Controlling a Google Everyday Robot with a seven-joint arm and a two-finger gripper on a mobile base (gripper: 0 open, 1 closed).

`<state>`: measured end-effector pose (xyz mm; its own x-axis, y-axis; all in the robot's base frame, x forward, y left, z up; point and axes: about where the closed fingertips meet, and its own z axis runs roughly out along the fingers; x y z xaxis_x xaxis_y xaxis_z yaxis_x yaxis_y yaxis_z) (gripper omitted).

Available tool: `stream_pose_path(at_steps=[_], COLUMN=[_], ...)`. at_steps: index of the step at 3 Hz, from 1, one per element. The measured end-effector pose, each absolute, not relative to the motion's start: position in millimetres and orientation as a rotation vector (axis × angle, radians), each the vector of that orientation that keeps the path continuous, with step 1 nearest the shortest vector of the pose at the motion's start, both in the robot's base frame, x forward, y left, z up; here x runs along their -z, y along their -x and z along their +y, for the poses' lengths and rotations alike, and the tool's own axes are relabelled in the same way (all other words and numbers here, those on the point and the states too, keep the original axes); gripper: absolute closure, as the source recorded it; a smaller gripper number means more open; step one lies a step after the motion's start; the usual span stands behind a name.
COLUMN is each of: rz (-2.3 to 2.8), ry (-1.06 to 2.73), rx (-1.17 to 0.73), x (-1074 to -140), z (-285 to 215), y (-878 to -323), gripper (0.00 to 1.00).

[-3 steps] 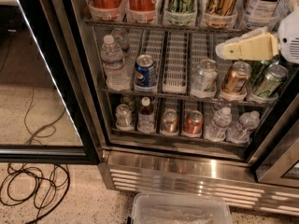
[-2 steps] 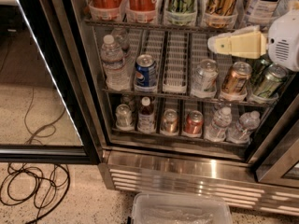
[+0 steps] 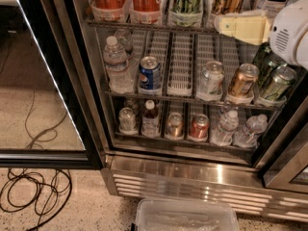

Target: Pick blue plastic bottle from top shelf of fridge

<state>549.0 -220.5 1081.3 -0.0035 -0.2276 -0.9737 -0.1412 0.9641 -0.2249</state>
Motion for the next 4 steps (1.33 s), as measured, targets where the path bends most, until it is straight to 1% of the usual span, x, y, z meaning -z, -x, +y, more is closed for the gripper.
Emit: stream_pose_path(at_steps=[1,2,3,4], rz=[1.578,1.557,1.539,1.524], ry=[0.284,0.196,0.131,0.085], rx=[0.058,0.012,-0.013,-0.014], x=[-1082.7,-1087.5,-1088.1,-1086.9], z=[-217.5,-215.6,-213.9,-215.9], y=[-549.1,-553.7,-556.7,-556.8], gripper=[0.0,0.0,0.06,0.17])
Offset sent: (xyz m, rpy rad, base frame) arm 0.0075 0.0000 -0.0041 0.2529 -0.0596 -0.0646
